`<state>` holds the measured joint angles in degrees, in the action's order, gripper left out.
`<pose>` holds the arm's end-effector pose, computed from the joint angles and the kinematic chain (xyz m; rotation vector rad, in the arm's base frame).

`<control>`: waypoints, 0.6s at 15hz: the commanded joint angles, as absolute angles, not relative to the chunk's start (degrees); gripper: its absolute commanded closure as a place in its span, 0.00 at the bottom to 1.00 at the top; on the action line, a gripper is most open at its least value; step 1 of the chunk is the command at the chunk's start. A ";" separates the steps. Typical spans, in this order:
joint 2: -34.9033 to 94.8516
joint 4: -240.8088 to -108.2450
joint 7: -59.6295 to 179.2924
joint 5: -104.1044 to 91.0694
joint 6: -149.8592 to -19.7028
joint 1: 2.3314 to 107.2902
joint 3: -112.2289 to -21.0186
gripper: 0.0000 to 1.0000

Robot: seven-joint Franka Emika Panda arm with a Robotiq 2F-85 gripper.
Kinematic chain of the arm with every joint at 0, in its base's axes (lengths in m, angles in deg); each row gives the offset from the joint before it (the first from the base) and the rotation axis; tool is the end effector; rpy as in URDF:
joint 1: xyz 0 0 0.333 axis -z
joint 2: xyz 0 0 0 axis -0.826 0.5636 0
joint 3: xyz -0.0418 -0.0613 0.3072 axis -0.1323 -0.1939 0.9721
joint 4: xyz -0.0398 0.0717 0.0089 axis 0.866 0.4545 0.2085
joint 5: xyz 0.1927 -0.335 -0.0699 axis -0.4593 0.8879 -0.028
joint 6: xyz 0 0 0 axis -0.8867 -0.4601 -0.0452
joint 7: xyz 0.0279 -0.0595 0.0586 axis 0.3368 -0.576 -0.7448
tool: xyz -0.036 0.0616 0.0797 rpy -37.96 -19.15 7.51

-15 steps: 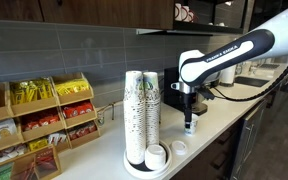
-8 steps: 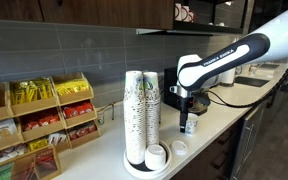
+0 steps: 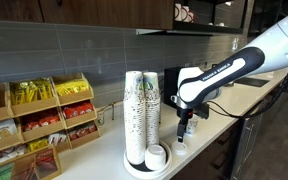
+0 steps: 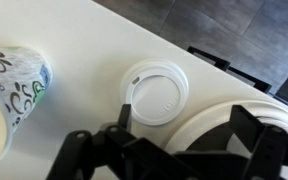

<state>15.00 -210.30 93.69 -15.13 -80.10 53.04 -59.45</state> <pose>0.5240 0.0563 0.3587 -2.9513 -0.8319 -0.0299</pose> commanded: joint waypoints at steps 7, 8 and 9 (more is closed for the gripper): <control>16.42 -212.09 93.62 -15.06 -84.15 53.21 -59.09 0.00; 16.41 -211.98 93.62 -15.06 -84.15 53.20 -59.09 0.00; 16.41 -211.90 93.62 -15.06 -84.15 53.20 -59.09 0.00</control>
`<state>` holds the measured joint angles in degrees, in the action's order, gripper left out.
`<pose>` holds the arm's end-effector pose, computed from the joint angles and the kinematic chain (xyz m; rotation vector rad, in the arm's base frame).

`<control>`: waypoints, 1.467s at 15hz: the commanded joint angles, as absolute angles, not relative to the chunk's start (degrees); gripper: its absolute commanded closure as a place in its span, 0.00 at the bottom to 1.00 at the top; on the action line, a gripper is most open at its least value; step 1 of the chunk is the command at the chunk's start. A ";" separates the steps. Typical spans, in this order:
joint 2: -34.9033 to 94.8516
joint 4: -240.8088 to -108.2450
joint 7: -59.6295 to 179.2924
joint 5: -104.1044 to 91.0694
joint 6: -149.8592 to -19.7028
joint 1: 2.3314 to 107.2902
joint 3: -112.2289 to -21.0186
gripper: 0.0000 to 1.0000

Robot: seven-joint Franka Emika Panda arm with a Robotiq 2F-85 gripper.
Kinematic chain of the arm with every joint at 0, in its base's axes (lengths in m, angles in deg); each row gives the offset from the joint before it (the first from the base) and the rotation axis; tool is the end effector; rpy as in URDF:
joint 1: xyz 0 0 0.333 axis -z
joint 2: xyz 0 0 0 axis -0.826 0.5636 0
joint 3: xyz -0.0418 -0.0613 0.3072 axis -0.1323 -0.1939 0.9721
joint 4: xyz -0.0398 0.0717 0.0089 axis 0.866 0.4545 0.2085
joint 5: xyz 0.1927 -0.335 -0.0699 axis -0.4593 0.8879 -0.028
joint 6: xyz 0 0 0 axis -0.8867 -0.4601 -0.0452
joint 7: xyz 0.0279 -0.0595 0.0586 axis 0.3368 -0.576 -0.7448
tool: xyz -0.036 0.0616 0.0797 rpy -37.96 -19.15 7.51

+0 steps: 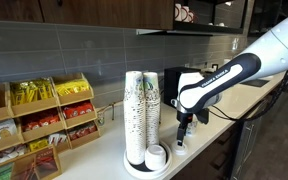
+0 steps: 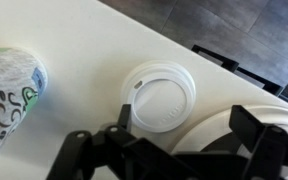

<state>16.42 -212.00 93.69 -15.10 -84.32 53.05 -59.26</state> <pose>0.5233 0.0569 0.3394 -2.9581 -0.8316 -0.0578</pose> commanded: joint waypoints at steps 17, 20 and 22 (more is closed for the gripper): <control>20.52 -213.99 92.43 -12.11 -92.33 53.16 -57.90 0.00; 21.11 -213.99 92.25 -11.25 -93.22 53.28 -57.88 0.00; 21.49 -213.98 91.89 -10.41 -93.99 53.29 -57.91 0.00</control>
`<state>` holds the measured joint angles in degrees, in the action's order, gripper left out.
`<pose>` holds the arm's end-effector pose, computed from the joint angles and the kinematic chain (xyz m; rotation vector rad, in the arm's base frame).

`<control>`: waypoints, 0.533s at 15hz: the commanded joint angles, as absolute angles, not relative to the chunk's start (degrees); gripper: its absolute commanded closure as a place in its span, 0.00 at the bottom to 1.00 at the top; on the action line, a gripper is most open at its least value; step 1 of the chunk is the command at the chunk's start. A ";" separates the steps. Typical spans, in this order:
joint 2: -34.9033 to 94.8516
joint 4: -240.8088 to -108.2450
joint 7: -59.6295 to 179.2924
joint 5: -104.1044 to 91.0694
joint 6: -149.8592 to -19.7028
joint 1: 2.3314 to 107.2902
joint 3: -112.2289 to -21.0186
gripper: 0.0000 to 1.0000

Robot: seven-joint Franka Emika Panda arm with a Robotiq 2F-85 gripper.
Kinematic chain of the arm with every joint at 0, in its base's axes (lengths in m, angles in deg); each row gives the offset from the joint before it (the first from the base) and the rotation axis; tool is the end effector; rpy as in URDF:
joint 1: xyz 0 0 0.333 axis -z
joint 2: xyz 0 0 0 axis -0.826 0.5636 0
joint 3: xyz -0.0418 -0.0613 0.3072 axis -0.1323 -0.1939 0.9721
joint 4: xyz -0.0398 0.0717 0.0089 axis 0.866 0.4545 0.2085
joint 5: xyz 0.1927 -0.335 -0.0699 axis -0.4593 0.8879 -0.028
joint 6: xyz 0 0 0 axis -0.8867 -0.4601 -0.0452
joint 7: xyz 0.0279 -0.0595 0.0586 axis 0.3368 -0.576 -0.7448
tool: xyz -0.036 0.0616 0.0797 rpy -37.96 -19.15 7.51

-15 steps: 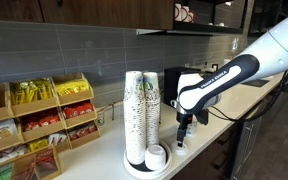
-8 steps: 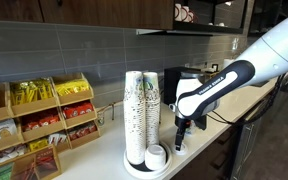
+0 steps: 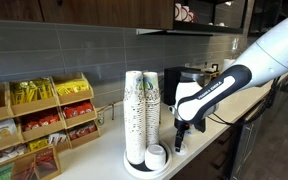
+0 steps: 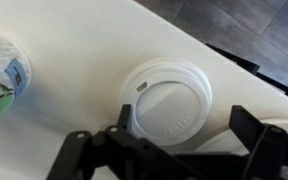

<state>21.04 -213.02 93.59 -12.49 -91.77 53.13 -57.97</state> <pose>0.5288 0.0672 0.3013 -2.9707 -0.9089 -0.0970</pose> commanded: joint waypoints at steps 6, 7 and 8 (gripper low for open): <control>22.17 -213.98 89.85 -7.46 -95.13 53.35 -58.15 0.00; 22.30 -213.94 89.52 -6.99 -95.10 53.35 -58.18 0.00; 22.40 -213.90 89.34 -6.66 -95.09 53.37 -58.17 0.00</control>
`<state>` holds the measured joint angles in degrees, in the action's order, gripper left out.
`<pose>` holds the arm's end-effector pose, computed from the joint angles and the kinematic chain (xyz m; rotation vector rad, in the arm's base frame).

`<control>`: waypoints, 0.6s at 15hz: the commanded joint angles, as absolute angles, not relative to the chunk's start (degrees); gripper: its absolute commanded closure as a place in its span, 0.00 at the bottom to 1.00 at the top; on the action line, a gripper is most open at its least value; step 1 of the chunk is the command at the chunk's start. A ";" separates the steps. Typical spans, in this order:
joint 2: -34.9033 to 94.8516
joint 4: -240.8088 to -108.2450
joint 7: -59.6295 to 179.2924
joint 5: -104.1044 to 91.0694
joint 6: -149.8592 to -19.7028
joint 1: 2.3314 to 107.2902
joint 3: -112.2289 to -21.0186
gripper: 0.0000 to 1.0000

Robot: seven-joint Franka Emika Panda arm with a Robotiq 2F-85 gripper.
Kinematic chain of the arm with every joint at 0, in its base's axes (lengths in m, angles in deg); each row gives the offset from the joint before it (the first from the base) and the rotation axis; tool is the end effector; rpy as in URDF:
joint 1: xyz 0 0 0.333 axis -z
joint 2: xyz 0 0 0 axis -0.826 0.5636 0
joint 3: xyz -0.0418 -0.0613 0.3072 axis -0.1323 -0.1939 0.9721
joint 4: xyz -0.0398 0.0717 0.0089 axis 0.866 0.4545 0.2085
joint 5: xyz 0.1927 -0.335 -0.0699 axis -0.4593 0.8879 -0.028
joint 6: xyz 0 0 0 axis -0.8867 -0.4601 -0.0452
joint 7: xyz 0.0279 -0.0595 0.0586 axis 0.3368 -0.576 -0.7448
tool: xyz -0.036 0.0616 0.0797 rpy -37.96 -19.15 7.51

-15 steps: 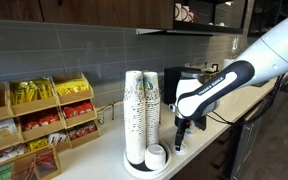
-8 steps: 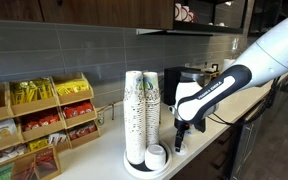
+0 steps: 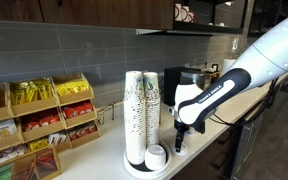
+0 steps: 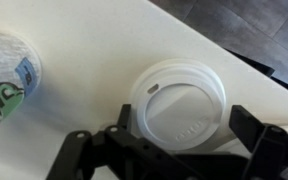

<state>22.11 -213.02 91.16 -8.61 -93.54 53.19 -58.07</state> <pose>0.5314 0.0662 0.2942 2.9909 0.9260 0.1048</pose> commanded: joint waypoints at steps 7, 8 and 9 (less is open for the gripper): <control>22.58 -213.87 89.36 -6.70 -95.07 53.73 -58.04 0.00; 22.58 -213.88 89.47 -6.82 -95.07 53.78 -58.01 0.00; 22.58 -213.88 89.50 -6.88 -95.09 53.80 -58.00 0.00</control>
